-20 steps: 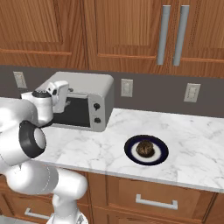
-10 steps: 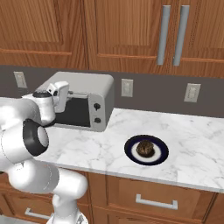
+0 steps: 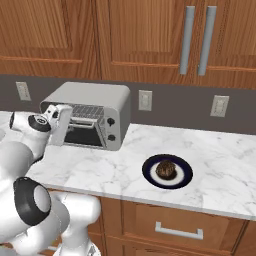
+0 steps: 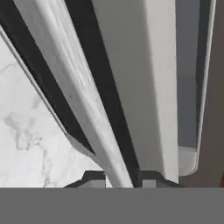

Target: Open the toaster oven door. Place the bread on the top rack in the toaster oven and place the steak on the bottom rack.

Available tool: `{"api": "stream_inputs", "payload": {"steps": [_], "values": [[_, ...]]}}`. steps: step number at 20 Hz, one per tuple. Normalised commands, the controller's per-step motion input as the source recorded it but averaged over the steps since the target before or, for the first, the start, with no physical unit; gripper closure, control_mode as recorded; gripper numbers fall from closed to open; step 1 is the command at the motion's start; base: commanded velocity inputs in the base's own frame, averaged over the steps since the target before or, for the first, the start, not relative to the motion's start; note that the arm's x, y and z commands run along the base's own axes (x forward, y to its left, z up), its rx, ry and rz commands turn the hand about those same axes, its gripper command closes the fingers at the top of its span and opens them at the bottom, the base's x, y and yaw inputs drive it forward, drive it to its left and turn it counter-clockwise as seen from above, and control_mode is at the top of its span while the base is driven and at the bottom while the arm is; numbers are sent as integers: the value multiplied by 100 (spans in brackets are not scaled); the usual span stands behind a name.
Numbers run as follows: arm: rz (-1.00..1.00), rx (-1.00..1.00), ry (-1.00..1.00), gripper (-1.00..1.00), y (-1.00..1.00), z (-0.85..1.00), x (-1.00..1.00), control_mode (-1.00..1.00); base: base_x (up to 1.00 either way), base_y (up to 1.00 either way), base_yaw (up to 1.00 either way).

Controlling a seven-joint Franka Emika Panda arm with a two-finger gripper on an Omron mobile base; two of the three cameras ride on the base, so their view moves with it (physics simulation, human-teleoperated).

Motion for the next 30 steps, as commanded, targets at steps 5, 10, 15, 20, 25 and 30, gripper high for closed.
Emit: {"api": "stream_inputs", "payload": {"steps": [5, 10, 15, 20, 25, 30], "values": [[10, -2, 84, -100, 2, -46, -99, -100, 0, 0, 0], [31, 0, 22, -100, -2, 51, -52, -100, 0, 0, 0], [32, -5, 10, -100, 7, 80, 41, -100, 0, 0, 0], [57, -36, 6, -100, 0, -38, 65, -100, 0, 0, 0], [53, -54, -8, -100, 9, -40, 30, -100, 0, 0, 0], [37, -37, -13, -100, 17, 12, 19, -100, 0, 0, 0]]}}
